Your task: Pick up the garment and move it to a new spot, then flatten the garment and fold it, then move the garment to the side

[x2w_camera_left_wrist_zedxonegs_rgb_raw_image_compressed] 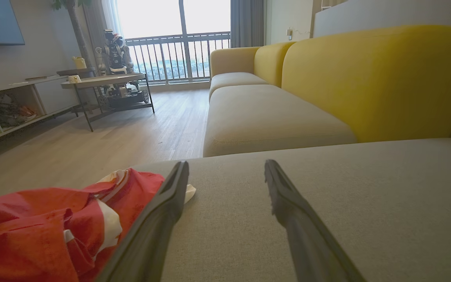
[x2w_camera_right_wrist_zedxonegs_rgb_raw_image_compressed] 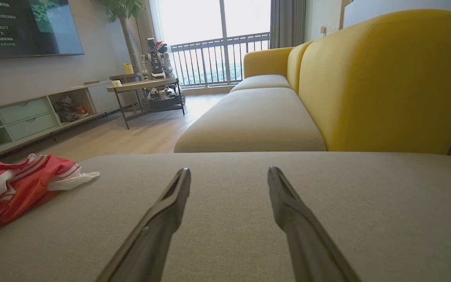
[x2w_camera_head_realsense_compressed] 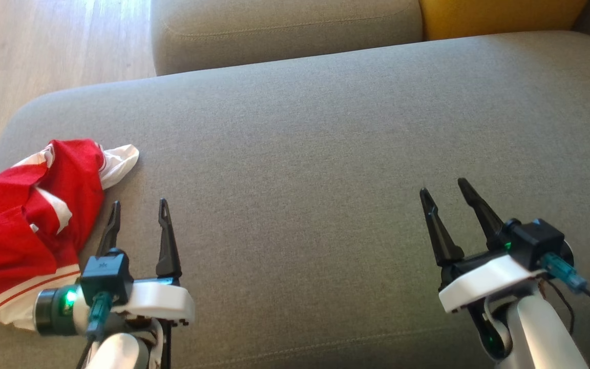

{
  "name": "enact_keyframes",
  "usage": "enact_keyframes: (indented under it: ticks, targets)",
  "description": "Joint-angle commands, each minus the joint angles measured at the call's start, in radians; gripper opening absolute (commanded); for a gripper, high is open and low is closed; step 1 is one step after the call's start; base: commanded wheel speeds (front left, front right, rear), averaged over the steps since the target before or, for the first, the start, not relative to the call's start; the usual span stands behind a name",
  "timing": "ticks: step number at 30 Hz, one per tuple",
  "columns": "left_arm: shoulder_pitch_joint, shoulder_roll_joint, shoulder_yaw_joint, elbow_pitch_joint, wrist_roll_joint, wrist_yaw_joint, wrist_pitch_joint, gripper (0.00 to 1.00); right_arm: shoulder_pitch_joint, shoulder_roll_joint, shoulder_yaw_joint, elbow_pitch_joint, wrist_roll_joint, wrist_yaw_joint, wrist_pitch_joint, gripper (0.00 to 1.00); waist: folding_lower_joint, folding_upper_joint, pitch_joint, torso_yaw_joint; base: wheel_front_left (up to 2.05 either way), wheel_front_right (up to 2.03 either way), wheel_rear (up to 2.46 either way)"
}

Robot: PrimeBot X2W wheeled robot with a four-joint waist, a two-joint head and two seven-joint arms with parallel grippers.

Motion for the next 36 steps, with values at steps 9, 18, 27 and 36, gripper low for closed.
enact_keyframes:
  ticks: [9,18,27,36]
  targets:
    - [-0.015,-0.041,0.076,0.002,0.066,-0.074,-0.037,1.00,-0.084,-0.011,0.021,-0.009,-0.077,0.000,-0.041,1.00,0.0000,0.0000,-0.002,-0.005,0.00,0.00,0.00]
    - [0.005,-0.105,0.156,0.054,0.044,-0.155,-0.038,1.00,-0.088,-0.011,0.024,0.049,0.020,0.000,-0.042,1.00,0.0000,0.0000,-0.006,-0.004,0.00,0.00,0.00]
    - [0.005,-0.142,0.201,0.122,0.044,-0.218,-0.038,1.00,-0.092,-0.011,0.029,0.069,0.027,0.000,-0.042,1.00,0.0000,0.0000,-0.008,-0.004,0.00,0.00,0.00]
    - [-0.002,-0.164,0.236,0.133,0.070,-0.253,-0.038,1.00,-0.090,-0.011,0.023,0.050,-0.002,0.000,-0.042,1.00,0.0000,0.0000,-0.006,0.007,0.00,0.00,0.00]
